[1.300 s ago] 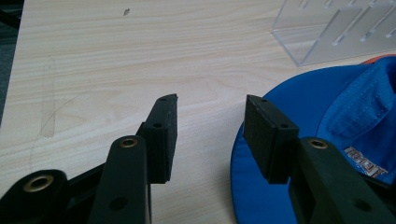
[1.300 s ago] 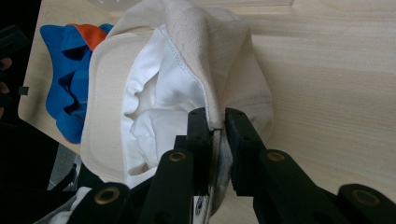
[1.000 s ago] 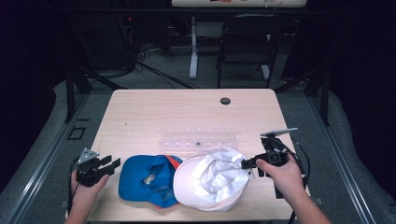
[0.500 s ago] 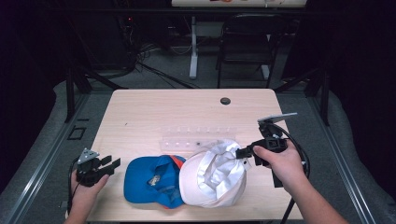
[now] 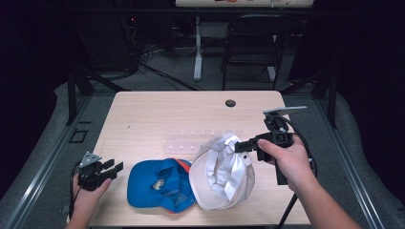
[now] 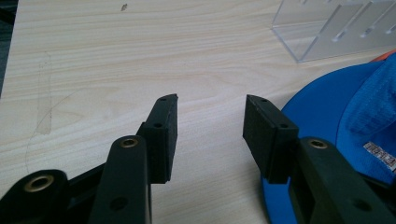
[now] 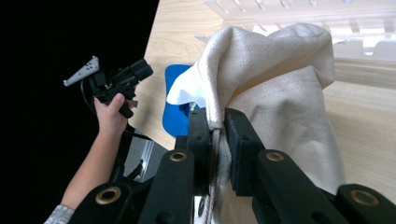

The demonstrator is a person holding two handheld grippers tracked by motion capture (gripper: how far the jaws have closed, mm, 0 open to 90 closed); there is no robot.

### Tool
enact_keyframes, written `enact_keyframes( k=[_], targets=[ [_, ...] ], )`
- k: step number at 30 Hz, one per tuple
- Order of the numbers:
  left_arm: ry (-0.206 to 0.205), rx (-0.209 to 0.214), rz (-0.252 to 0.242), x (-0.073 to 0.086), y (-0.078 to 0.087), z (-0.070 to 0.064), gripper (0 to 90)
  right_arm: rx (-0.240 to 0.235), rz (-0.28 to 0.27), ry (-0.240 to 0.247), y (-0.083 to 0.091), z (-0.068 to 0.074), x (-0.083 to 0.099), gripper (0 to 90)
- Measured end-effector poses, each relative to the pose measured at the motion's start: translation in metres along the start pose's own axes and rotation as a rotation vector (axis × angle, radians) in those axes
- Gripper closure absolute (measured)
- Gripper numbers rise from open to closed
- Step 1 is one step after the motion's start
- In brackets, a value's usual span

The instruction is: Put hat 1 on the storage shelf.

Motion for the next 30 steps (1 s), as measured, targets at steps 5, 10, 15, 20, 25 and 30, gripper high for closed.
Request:
enact_keyframes(
  k=[5,10,15,20,25,30],
  targets=[
    [-0.001,-0.001,-0.006,0.000,-0.001,0.000,55.3,-0.002,-0.021,-0.025,0.010,0.000,-0.006,81.3],
    [-0.007,-0.002,0.001,0.000,-0.001,0.000,55.4,-0.002,-0.033,-0.044,0.019,-0.003,-0.009,81.4],
    [-0.003,-0.002,-0.008,-0.001,-0.002,-0.001,55.4,-0.031,-0.073,-0.090,0.029,-0.008,-0.015,81.4],
    [-0.006,0.001,0.004,0.000,-0.001,-0.002,55.3,-0.067,-0.115,-0.110,0.038,-0.006,-0.023,81.4],
    [-0.007,0.002,0.002,0.000,-0.001,-0.002,55.3,-0.105,-0.150,-0.116,0.042,0.000,-0.035,81.5],
    [-0.002,0.007,-0.013,-0.001,-0.002,-0.003,55.3,-0.167,-0.182,-0.123,0.040,0.016,-0.052,81.4]
  ],
)
Point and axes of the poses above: each handheld gripper's, and its own axes: y roughly backward along the jaws, x roughly out of its underside, z roughly to its left, the point moved 10 cm from there along -y, roughly forward along the jaws, and after that the axes turned 2 degrees about y, right-handed, at the moved point
